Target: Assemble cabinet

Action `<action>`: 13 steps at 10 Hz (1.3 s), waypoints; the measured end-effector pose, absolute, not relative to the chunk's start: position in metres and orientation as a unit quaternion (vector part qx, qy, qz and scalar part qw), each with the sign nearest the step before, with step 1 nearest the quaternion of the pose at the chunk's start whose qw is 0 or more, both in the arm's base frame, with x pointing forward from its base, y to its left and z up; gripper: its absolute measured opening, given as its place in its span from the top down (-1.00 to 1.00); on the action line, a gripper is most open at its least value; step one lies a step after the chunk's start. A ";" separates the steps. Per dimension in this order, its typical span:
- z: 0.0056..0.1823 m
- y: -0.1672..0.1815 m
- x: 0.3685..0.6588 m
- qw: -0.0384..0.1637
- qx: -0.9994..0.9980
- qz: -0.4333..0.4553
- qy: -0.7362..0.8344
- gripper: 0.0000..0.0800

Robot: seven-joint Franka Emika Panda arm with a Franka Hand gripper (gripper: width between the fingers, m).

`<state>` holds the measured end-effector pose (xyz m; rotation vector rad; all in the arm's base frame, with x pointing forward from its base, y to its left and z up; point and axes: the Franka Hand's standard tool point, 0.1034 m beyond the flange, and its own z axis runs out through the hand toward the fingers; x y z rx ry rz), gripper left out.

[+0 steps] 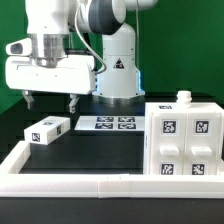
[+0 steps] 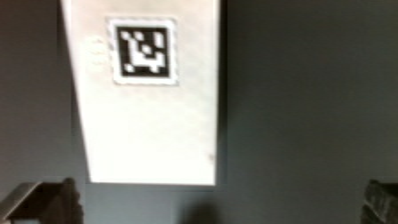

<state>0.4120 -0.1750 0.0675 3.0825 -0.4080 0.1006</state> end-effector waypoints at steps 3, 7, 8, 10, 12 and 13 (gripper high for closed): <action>0.056 -0.195 0.389 0.021 0.993 0.031 -0.111 -0.99; 0.038 -0.198 0.382 0.034 0.994 0.029 -0.099 -0.99; 0.034 -0.197 0.382 0.035 0.994 0.027 -0.096 -0.99; 0.029 -0.194 0.386 0.034 0.995 0.025 -0.091 -0.99; 0.021 -0.192 0.384 0.037 0.995 0.022 -0.087 -0.99; 0.014 -0.192 0.381 0.040 0.995 0.020 -0.086 -0.99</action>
Offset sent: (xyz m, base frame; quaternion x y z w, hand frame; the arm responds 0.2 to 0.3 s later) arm -0.0140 -0.0064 -0.0150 0.0090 0.0177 0.0026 0.9998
